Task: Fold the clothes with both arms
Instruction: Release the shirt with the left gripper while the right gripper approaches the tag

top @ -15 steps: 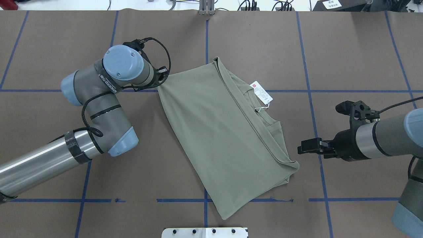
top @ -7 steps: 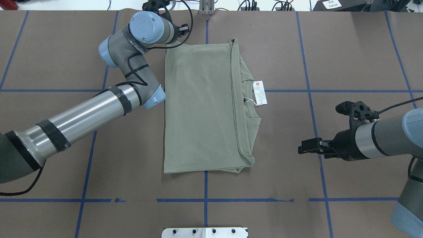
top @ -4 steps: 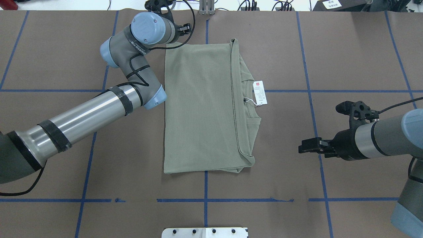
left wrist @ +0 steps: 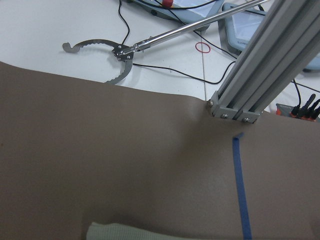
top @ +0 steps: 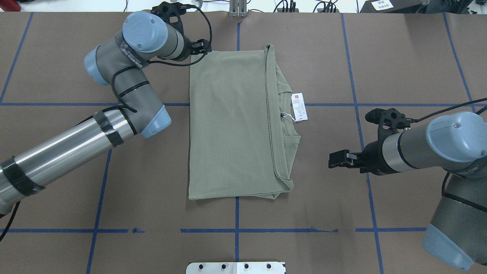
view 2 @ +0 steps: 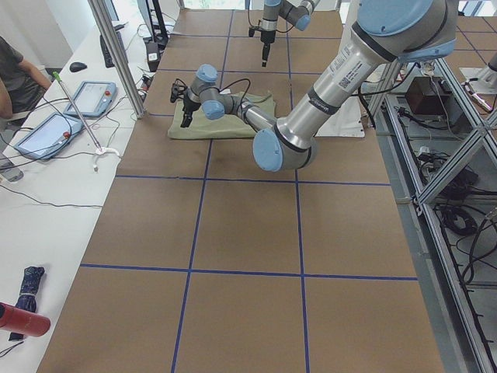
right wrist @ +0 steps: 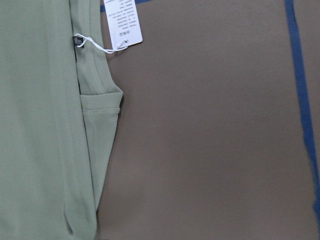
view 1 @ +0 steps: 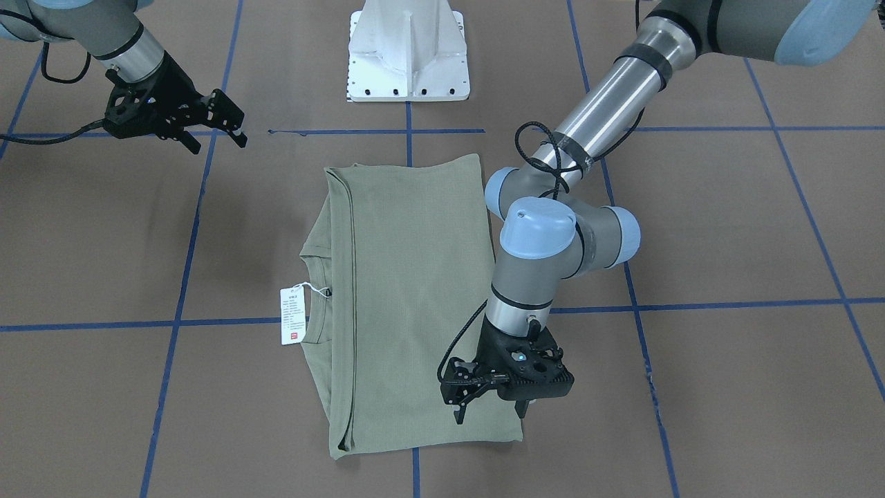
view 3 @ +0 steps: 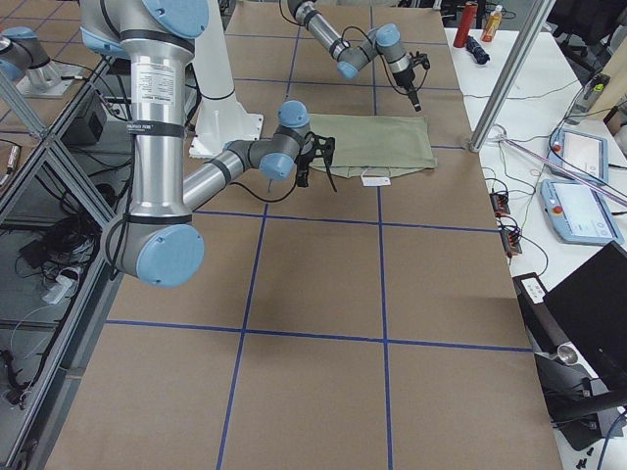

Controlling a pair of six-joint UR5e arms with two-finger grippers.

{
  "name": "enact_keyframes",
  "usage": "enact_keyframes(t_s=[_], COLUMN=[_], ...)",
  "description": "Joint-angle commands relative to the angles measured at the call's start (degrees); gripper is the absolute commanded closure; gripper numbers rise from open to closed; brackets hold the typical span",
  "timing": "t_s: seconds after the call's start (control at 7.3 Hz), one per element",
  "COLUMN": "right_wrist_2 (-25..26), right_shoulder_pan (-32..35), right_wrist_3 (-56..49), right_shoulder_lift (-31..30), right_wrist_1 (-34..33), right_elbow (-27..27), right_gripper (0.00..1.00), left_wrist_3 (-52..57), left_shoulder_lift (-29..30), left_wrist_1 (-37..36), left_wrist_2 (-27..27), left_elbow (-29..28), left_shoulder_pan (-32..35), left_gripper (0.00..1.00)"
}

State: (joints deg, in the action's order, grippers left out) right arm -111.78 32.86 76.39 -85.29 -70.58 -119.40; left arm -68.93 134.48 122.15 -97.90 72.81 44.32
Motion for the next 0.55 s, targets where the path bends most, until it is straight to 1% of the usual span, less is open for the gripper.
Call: enact_keyframes(t_s=[0.0,0.14,0.27,0.41], right_wrist_2=[5.74,8.82,9.12,9.12], right_shoulder_pan=[-4.27,-6.65,-7.45,-8.33], right_wrist_3=[-5.87,-8.16,-11.23,-14.3], right_shoulder_lift=[13.07,19.57,23.38,23.59], right_wrist_1=[-14.7,-17.98,-18.36,-18.45], right_elbow=[4.06,8.96,13.36,14.01], right_gripper=[0.0,0.0,0.0,0.0], left_wrist_3=[0.37,0.2,0.19,-0.33], left_shoulder_lift=[-9.29,-14.89,-21.04,-23.36], left_wrist_1=[-11.54,-13.41,-15.43,-18.41], left_wrist_2=[-2.03,-2.21,-2.21,-2.21], left_elbow=[18.87,26.77,35.56,41.04], left_shoulder_pan=[-1.16,-3.51,-5.19,-6.17], left_gripper=[0.0,0.0,0.0,0.0])
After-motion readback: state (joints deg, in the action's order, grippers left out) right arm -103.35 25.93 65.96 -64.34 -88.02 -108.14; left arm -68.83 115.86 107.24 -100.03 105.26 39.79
